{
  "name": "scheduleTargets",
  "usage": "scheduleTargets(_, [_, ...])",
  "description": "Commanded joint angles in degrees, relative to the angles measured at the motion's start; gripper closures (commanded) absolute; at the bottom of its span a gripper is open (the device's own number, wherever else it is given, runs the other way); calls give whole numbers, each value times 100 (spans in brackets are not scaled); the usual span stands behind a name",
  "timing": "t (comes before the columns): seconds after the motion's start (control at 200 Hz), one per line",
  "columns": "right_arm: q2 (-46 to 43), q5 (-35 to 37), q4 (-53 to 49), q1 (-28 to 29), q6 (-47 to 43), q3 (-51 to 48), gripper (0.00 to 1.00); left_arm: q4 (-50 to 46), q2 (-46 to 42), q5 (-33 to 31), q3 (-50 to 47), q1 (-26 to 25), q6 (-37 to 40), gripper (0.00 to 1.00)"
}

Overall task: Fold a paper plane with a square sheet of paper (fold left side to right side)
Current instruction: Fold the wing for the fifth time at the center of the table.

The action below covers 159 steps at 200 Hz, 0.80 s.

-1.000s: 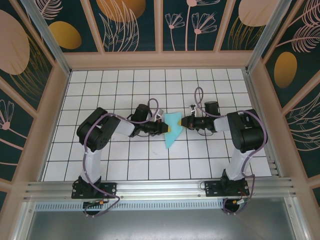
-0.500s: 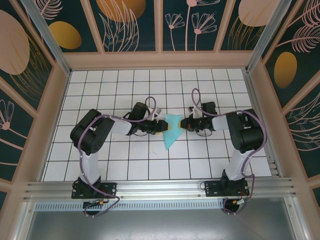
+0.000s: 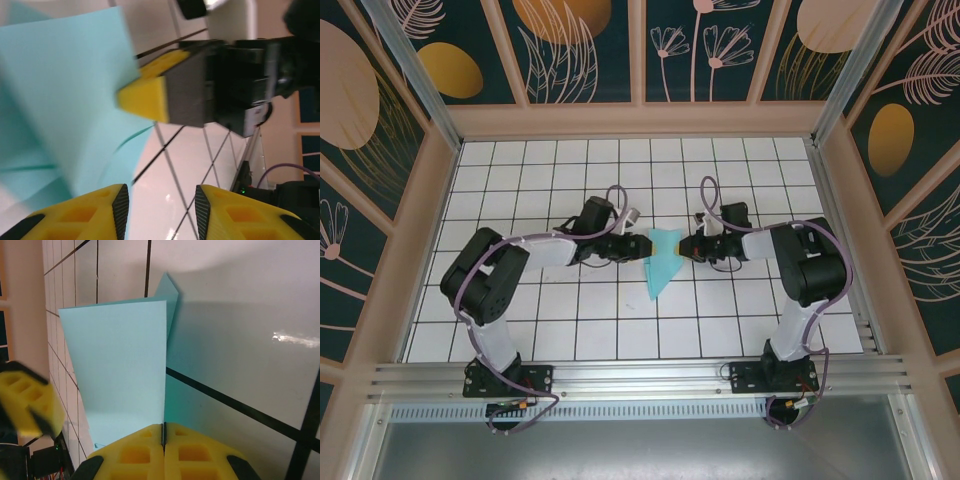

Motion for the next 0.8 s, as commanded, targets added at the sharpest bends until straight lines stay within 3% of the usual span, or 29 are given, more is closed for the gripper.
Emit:
scheduleTargets(0.0, [-98,17,-115,48,-128,138,99,-174,342,-15,220,-6,-46,59])
scheduleTargets(0.38, [-231,36,-467,70,-209,245,96,-388,880,-341,267,-4,134,61])
scheduleTargets(0.576, [-436,54,-938,45,-272,259,78,-349,942,-428,196,6,143,63])
scheduleTargets(0.791, [-570,-47,-1374,44,-263,255,74,-296,986,-423,154,-1,143,66])
